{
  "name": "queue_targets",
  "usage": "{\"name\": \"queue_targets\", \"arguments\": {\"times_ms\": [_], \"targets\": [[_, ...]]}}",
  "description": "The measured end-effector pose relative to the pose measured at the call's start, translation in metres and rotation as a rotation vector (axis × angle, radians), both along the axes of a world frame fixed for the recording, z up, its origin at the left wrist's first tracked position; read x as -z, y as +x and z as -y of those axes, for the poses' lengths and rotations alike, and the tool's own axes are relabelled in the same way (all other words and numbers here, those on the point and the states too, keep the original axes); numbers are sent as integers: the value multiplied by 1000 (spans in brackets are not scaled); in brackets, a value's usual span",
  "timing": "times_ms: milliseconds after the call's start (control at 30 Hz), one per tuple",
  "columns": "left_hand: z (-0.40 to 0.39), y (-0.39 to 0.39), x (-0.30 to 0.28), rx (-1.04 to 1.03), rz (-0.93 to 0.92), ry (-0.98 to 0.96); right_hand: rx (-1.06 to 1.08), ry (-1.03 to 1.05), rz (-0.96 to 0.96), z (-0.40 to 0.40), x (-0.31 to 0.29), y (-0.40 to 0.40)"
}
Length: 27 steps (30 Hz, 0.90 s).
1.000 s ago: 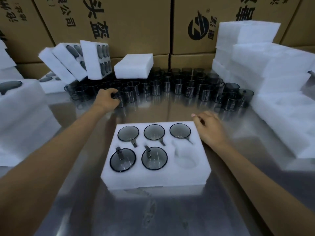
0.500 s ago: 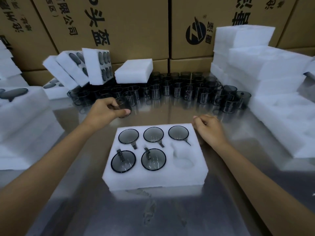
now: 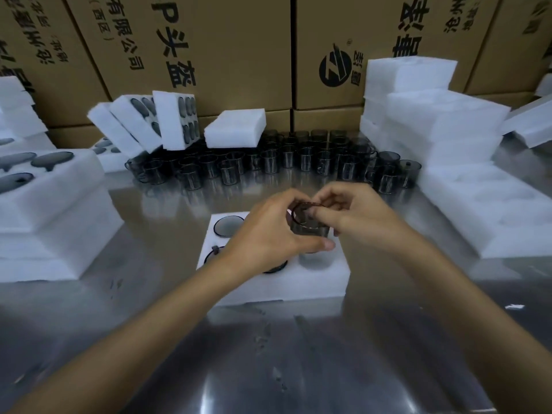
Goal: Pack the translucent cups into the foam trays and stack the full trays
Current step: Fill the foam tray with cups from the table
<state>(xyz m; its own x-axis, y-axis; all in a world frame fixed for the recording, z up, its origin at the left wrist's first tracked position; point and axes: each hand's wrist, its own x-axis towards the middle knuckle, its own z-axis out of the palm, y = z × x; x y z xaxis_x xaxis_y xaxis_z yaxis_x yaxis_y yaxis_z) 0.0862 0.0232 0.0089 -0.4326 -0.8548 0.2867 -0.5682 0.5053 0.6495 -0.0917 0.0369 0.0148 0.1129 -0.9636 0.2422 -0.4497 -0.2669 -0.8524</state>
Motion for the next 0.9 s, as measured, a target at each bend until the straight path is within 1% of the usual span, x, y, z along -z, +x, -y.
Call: {"name": "queue_targets", "arguments": {"times_ms": [67, 167, 300, 433, 533, 600, 767, 833, 900], "targets": [[-1, -3, 8, 12, 10, 19, 12, 19, -57, -4, 3, -8], [-2, 2, 13, 59, 34, 58, -25, 25, -159, -8, 5, -15], [-3, 15, 12, 110, 46, 57, -22, -35, -298, -4, 3, -12], [-2, 26, 14, 118, 125, 39, -62, -78, -464, -1, 3, 0], [-2, 31, 18, 155, 131, 76, -26, -79, -461, -1, 8, 0], [-2, 31, 20, 176, 117, 68, -22, -75, -452, -2, 13, -4], [3, 28, 23, 183, 110, 56, -47, -45, -356, 5, 20, -14], [5, 28, 25, 171, 125, 40, -23, -43, -422, 8, 25, -19], [4, 27, 28, 149, 139, 18, -24, 15, -443, 8, 32, -24]]}}
